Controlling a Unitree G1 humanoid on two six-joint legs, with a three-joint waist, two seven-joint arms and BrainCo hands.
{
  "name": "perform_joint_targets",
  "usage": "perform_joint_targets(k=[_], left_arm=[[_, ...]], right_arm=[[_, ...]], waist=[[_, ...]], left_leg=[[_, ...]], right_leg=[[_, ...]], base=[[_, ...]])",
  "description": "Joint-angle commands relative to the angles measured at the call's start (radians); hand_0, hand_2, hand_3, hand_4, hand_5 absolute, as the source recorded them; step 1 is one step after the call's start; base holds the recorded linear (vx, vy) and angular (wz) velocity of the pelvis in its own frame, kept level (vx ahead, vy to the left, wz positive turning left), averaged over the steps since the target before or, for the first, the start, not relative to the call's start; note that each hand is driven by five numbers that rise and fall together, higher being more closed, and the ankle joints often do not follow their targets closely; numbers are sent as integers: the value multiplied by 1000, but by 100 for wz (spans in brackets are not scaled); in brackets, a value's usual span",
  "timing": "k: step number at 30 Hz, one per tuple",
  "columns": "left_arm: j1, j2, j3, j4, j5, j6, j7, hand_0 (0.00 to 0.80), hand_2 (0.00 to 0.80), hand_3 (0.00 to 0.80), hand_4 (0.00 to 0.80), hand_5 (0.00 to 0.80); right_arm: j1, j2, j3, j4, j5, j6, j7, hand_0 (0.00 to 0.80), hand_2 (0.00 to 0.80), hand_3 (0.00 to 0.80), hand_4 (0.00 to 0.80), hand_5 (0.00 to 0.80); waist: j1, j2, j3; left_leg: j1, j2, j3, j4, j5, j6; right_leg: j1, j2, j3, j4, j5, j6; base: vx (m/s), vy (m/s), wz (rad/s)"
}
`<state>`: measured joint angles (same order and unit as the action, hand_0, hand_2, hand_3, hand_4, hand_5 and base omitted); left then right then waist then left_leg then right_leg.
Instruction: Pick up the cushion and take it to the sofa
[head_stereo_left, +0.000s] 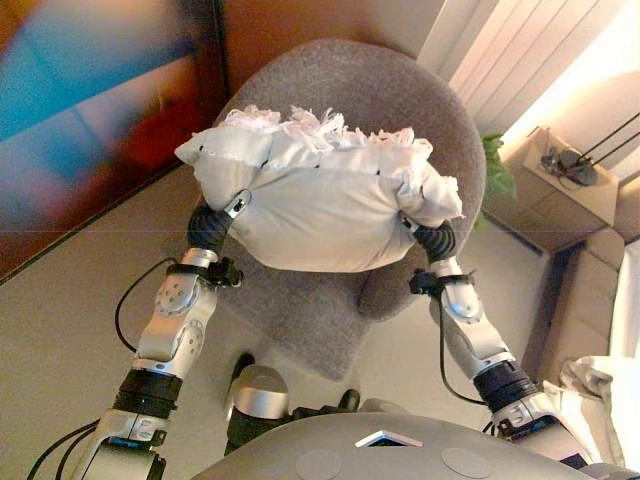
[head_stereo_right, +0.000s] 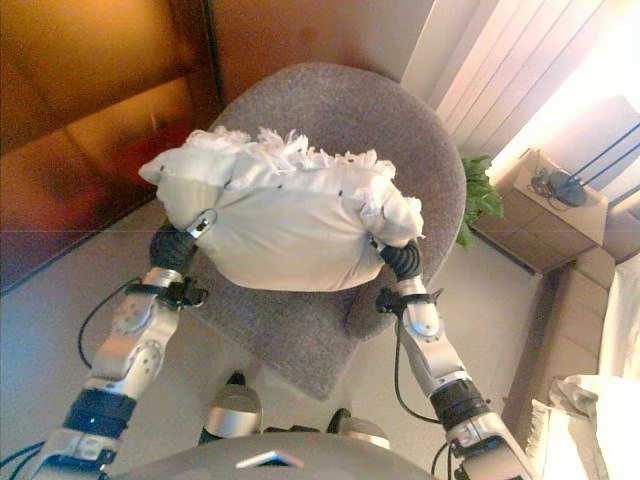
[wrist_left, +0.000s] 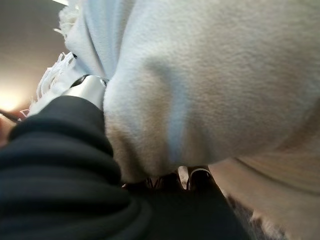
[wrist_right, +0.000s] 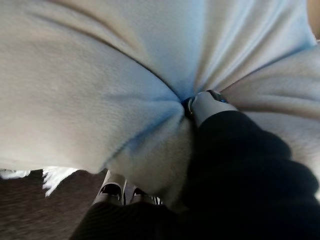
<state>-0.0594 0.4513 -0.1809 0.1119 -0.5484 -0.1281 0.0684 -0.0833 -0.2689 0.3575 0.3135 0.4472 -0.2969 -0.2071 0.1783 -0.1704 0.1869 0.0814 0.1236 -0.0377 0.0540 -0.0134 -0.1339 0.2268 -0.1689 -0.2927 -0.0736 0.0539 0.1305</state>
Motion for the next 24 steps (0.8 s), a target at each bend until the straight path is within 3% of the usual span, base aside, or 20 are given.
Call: perform_joint_targets(k=[1,7,9,13,17,24], left_arm=[[-132,-47,-116,-34,57,-56,14,800,800,800,800,800],[-119,-58,-112,-36,84,-25,29,800,800,800,800,800],[-116,-57,-122,-33,97,35,-8,800,800,800,800,800],[-108,-71,-150,38,120,73,5,800,800,800,800,800],[-111,-118,-161,211,131,149,125,800,800,800,800,800],[-203,-199,-208,500,154,266,251,800,800,800,800,800]], right_arm=[[-92,36,27,-23,54,-70,51,800,800,800,800,800],[-102,80,30,29,63,-81,44,800,800,800,800,800],[-107,86,34,32,58,-71,38,800,800,800,800,800],[-63,86,34,29,21,18,1,800,800,800,800,800],[-9,93,57,88,52,98,13,800,800,800,800,800],[-82,146,46,362,127,151,98,800,800,800,800,800]], waist=[[14,19,-99],[22,13,-123],[22,17,-128],[2,36,-148],[-20,45,-183],[-22,23,-241]], left_leg=[[56,41,76,-62,0,36],[83,52,82,-65,-1,26],[88,52,82,-67,1,24],[113,50,90,-67,6,23],[156,54,113,-68,15,18],[193,66,126,-54,27,15]], right_leg=[[3,-89,-51,31,32,99],[31,-94,-55,17,38,106],[35,-96,-56,18,38,107],[42,-106,-49,31,38,111],[75,-108,-39,31,46,116],[132,-99,-26,8,76,129]], base=[[206,-21,-1],[131,-5,0],[85,57,1],[151,115,3],[237,54,-2],[252,-36,-3]])
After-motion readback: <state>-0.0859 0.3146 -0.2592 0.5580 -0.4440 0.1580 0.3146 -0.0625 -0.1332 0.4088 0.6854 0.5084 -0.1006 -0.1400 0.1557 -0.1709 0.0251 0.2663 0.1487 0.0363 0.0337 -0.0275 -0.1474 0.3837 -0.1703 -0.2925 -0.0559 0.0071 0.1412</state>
